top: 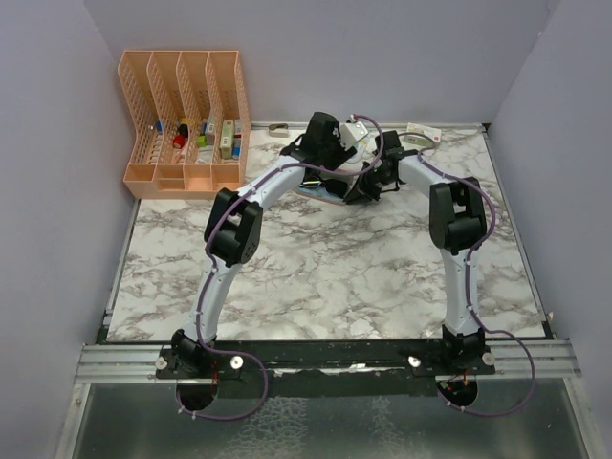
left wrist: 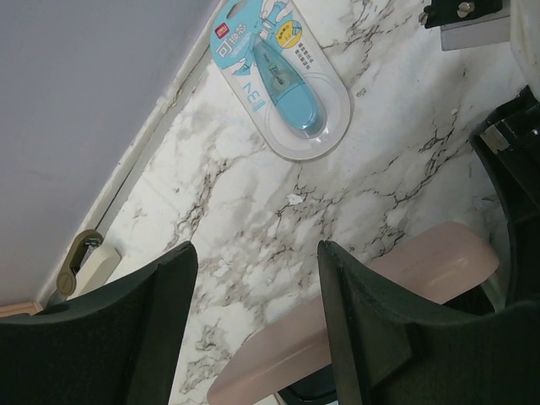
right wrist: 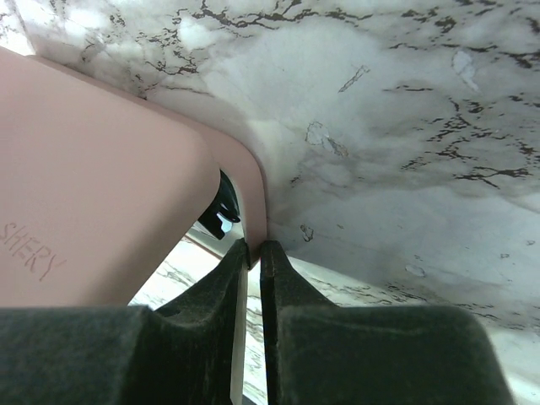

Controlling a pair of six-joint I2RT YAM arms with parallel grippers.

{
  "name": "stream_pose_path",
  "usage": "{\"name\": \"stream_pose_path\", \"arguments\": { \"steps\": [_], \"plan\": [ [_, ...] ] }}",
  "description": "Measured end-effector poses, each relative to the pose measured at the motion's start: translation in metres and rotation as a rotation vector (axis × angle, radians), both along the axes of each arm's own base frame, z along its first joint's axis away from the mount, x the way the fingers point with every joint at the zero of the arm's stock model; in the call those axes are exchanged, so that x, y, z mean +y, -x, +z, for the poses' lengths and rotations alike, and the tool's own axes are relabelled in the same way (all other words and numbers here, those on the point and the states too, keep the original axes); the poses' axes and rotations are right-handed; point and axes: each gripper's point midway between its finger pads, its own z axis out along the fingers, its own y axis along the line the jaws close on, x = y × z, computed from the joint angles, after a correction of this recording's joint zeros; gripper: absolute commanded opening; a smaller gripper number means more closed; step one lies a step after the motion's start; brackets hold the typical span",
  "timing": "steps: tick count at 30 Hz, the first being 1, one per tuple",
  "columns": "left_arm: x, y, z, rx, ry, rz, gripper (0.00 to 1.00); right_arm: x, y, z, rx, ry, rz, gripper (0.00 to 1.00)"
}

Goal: Organize the sunglasses
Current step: Close the sunglasses case at the center of the board.

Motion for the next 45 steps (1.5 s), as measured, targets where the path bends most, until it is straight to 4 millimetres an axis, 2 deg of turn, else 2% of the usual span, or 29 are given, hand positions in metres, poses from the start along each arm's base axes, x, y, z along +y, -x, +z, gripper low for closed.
{"name": "stream_pose_path", "arguments": {
  "steps": [3, 10, 19, 24, 36, 45],
  "plan": [
    [0.001, 0.000, -0.004, 0.005, -0.005, 0.003, 0.62, 0.000, 0.000, 0.000, -0.001, 0.002, 0.002, 0.01],
    [0.003, -0.006, -0.011, 0.004, -0.017, 0.022, 0.62, 0.000, 0.001, 0.000, 0.000, 0.003, 0.004, 0.01],
    [0.003, -0.007, -0.009, -0.002, -0.015, 0.025, 0.61, 0.000, 0.001, 0.000, 0.001, 0.002, 0.004, 0.01],
    [0.005, -0.003, -0.025, 0.013, -0.023, 0.026, 0.60, 0.000, 0.001, 0.000, 0.002, 0.002, 0.002, 0.01],
    [0.010, 0.004, -0.027, 0.030, 0.000, 0.044, 0.57, 0.001, 0.001, 0.000, 0.009, -0.003, -0.004, 0.01],
    [0.017, 0.019, -0.037, 0.081, 0.008, 0.060, 0.54, 0.006, 0.005, -0.001, 0.029, -0.044, -0.009, 0.01]
  ]
}}
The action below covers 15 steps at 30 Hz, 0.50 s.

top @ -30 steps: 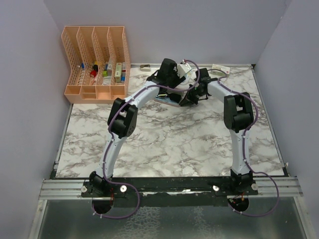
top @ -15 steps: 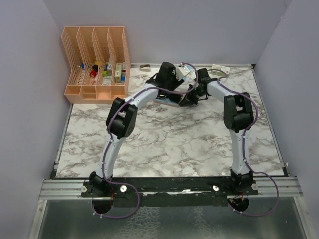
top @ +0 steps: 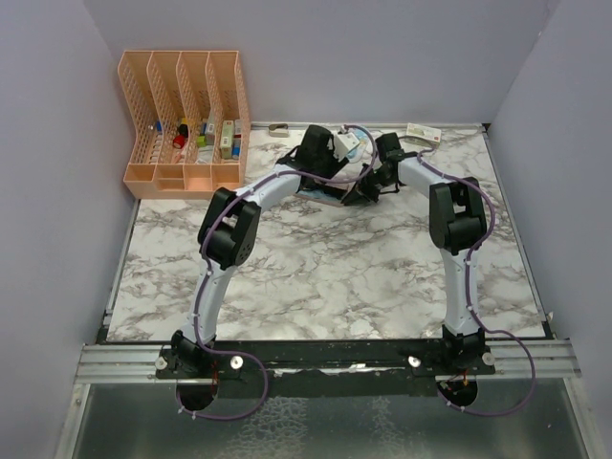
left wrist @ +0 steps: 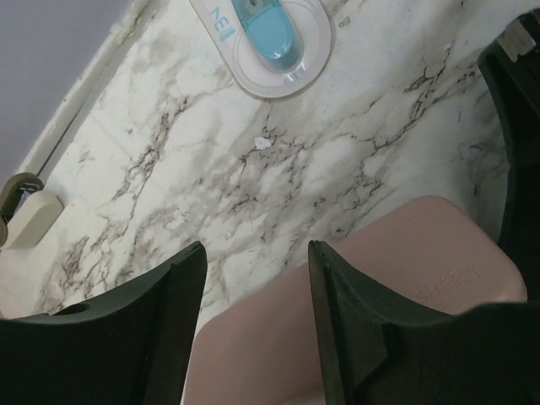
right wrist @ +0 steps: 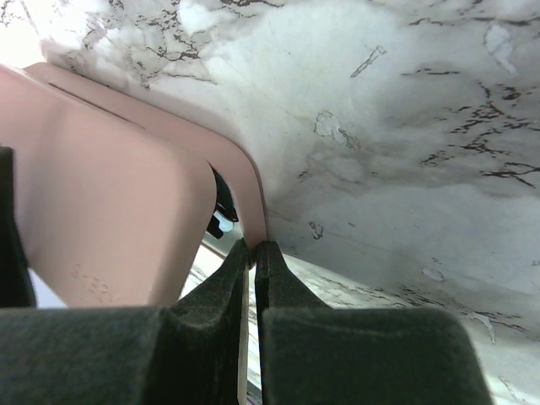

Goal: Organize the sunglasses
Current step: Close the sunglasses case at the center of the board.

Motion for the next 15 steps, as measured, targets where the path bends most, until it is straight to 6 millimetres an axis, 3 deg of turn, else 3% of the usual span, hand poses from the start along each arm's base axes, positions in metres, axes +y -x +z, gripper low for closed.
{"name": "stream_pose_path", "arguments": {
  "steps": [5, 12, 15],
  "plan": [
    [0.010, 0.018, -0.026, 0.072, -0.023, 0.012, 0.54, 0.004, 0.002, -0.001, 0.013, -0.035, -0.009, 0.06],
    [0.012, 0.022, -0.025, 0.074, -0.017, 0.017, 0.53, 0.007, 0.004, 0.000, 0.022, -0.133, -0.006, 0.21],
    [0.012, 0.022, -0.024, 0.073, -0.017, 0.018, 0.53, 0.007, 0.006, 0.001, 0.028, -0.154, 0.003, 0.22]
  ]
}}
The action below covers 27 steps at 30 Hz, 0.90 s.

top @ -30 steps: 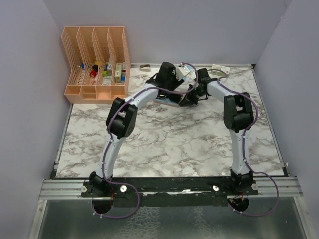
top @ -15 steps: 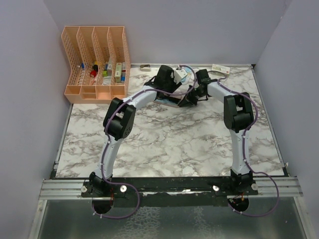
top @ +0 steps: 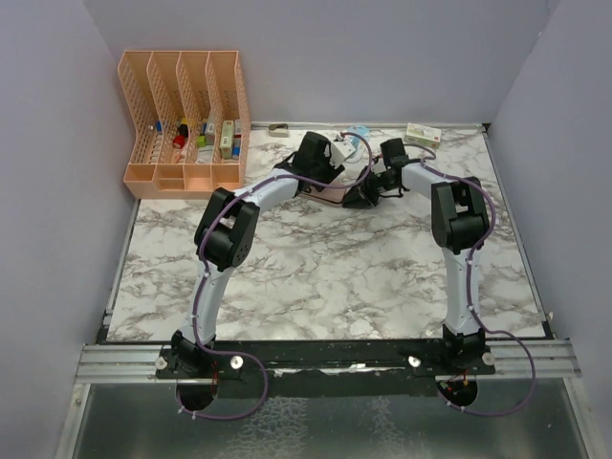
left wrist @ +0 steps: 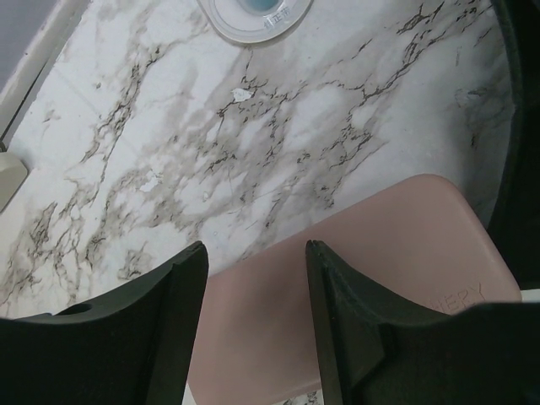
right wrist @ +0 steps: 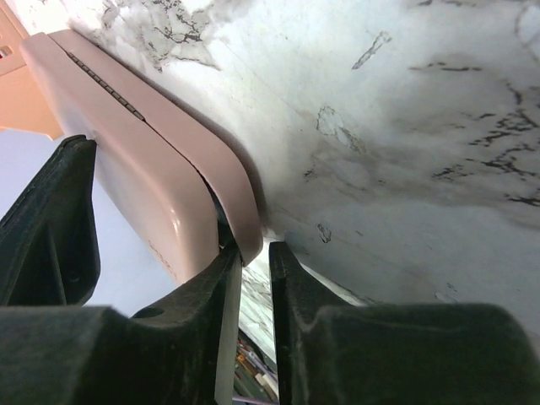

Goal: Organize the sunglasses
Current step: Close the sunglasses case at the center of the board.

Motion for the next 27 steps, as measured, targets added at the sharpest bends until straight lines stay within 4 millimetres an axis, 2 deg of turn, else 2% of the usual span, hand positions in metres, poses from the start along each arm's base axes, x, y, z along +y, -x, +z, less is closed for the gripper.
{"name": "stream_pose_path", "arguments": {
  "steps": [8, 15, 18, 22, 27],
  "plan": [
    [-0.006, 0.005, 0.008, 0.047, 0.039, 0.000, 0.53, 0.002, 0.008, -0.001, 0.010, -0.052, 0.029, 0.22],
    [-0.035, 0.021, 0.026, 0.143, 0.172, -0.045, 0.52, 0.005, 0.015, -0.002, 0.021, -0.086, 0.047, 0.22],
    [-0.046, 0.036, 0.020, 0.197, 0.196, -0.068, 0.51, 0.005, 0.015, -0.002, 0.020, -0.091, 0.049, 0.22],
    [-0.053, 0.062, -0.004, 0.282, 0.179, -0.090, 0.50, 0.005, 0.016, -0.002, 0.020, -0.091, 0.049, 0.22],
    [-0.053, 0.066, -0.008, 0.284, 0.177, -0.089, 0.50, 0.005, 0.018, -0.003, 0.030, -0.099, 0.050, 0.23]
  ]
}}
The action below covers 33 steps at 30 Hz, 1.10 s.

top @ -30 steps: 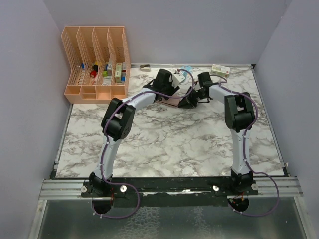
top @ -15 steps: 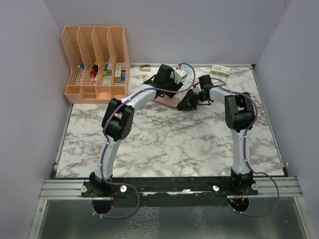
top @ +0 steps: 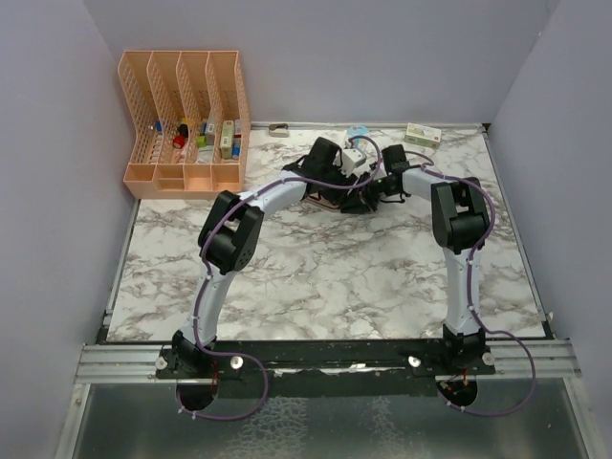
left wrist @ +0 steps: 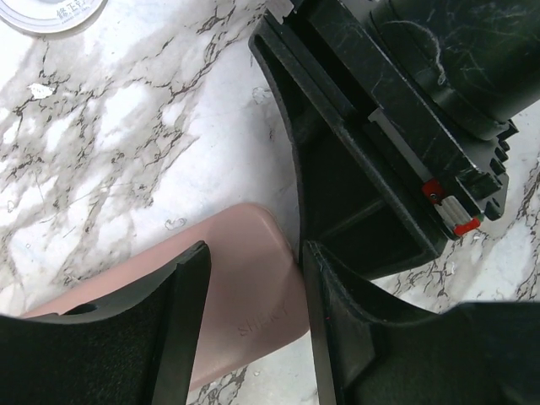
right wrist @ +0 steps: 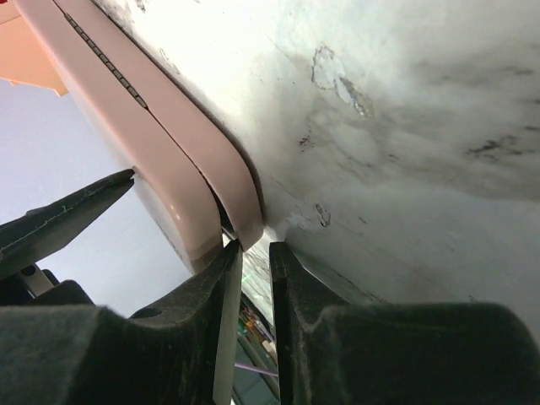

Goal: Organize the sunglasses
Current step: Close the sunglasses case at the center of the board, then reset both arms

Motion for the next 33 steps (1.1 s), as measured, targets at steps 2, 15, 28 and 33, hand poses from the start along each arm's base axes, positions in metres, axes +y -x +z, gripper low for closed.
{"name": "stream_pose_path", "arguments": {
  "steps": [2, 15, 28, 33],
  "plan": [
    [0.000, 0.000, -0.001, -0.002, -0.001, 0.002, 0.49, 0.000, 0.000, 0.000, 0.002, -0.001, 0.000, 0.27],
    [0.010, 0.001, -0.006, -0.020, -0.042, 0.021, 0.46, -0.011, 0.007, 0.003, 0.003, -0.003, -0.008, 0.33],
    [0.030, 0.015, 0.084, -0.105, -0.083, 0.013, 0.65, -0.051, 0.031, 0.064, -0.163, 0.208, 0.047, 0.35],
    [0.038, 0.002, 0.215, -0.344, 0.006, 0.067, 0.75, -0.069, 0.011, 0.164, -0.445, 0.325, 0.028, 0.38]
  ]
}}
